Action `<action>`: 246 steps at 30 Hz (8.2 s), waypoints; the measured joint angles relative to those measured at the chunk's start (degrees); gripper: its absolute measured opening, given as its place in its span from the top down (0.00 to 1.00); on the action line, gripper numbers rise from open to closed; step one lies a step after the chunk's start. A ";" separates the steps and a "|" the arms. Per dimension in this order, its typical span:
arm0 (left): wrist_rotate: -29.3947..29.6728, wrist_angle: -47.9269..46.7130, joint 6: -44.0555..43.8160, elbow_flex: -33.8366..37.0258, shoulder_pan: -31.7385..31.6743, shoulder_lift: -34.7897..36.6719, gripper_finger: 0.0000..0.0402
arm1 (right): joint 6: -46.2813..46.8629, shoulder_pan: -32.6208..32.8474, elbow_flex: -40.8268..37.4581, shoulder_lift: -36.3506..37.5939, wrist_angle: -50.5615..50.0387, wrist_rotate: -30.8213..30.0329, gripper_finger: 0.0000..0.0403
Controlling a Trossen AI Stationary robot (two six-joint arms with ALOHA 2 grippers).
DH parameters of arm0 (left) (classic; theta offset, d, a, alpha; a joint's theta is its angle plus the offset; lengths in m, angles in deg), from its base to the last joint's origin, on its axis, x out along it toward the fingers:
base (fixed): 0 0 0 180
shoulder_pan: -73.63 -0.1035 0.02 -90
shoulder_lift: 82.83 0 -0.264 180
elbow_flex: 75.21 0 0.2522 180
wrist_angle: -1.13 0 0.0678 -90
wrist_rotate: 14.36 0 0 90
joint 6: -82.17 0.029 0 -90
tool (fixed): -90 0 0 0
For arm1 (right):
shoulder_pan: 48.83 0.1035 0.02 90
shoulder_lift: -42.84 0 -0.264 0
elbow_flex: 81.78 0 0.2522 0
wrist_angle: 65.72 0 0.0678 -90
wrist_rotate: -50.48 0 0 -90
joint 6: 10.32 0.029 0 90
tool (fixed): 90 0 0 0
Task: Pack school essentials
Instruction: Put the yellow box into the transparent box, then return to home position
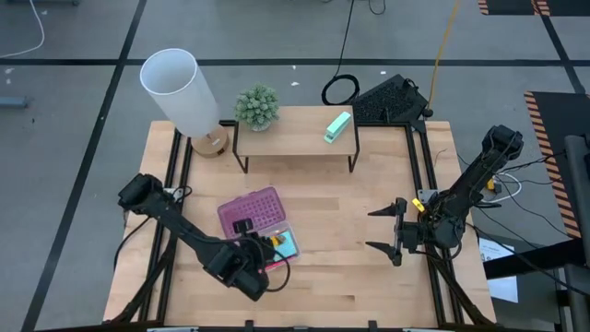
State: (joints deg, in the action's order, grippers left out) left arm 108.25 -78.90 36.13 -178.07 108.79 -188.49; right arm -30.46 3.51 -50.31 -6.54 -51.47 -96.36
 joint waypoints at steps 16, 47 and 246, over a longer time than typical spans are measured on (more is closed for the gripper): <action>-7.25 0.74 -3.36 5.37 -5.57 -0.07 0.66 | -0.11 0.00 0.00 0.00 -0.41 0.02 0.04; -7.14 7.15 -0.60 5.66 -6.08 -0.07 0.52 | -0.24 -0.02 0.00 0.00 -0.61 0.00 0.04; -14.42 93.53 50.81 61.42 -17.76 45.62 0.95 | 9.43 -62.36 -16.87 49.24 -22.95 61.78 1.00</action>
State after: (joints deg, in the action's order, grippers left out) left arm 93.83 14.63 86.94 -116.65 91.02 -142.88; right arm -21.04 -58.85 -67.18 42.70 -74.42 -34.58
